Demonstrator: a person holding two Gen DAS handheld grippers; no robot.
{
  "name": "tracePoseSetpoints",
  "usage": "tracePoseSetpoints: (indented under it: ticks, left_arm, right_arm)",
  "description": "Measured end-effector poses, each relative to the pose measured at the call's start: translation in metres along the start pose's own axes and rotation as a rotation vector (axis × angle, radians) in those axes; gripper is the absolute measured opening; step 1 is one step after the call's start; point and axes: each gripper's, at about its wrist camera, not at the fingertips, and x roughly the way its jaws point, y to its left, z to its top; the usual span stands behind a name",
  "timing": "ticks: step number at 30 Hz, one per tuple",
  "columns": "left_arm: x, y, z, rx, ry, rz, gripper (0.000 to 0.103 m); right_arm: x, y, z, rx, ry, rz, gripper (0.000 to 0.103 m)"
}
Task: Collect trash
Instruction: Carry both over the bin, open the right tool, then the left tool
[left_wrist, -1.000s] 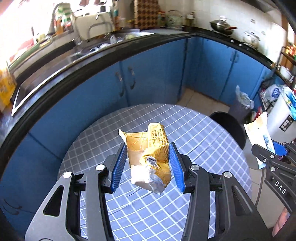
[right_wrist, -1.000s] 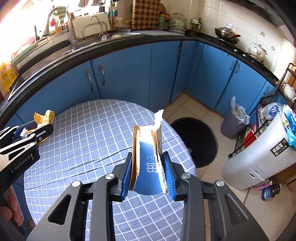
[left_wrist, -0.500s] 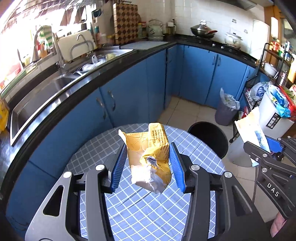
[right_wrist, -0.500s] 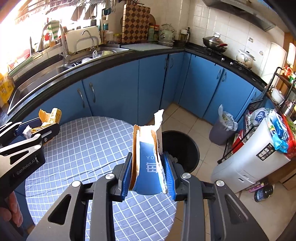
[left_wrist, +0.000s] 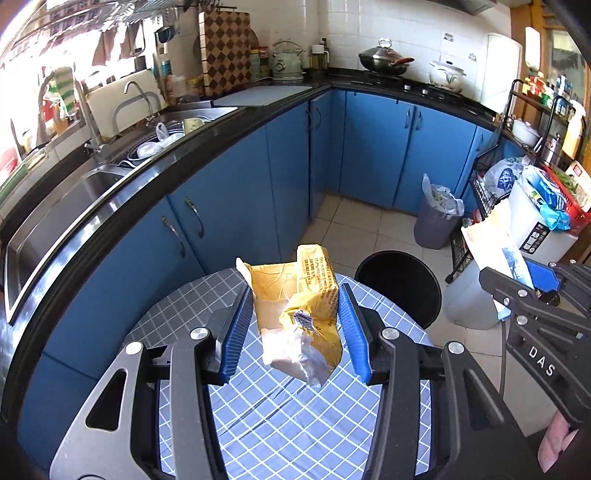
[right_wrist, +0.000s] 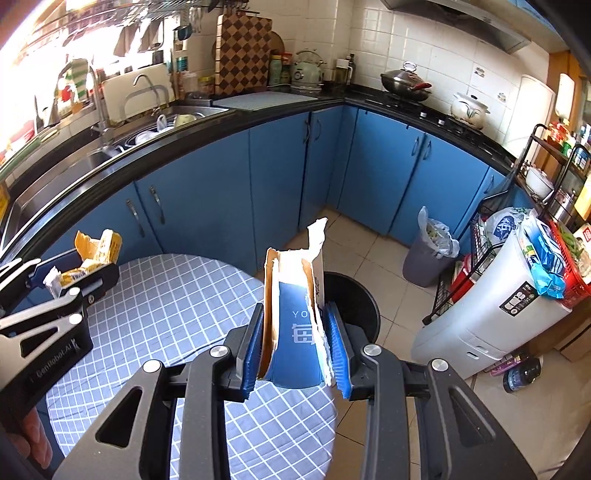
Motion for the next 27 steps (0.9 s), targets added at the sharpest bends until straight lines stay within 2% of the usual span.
tracePoseSetpoints:
  ticks: [27]
  left_arm:
    - [0.052,-0.017,0.064,0.024,-0.013,-0.071,0.049]
  right_arm:
    - [0.057,-0.047,0.069,0.135,-0.009,-0.118,0.034]
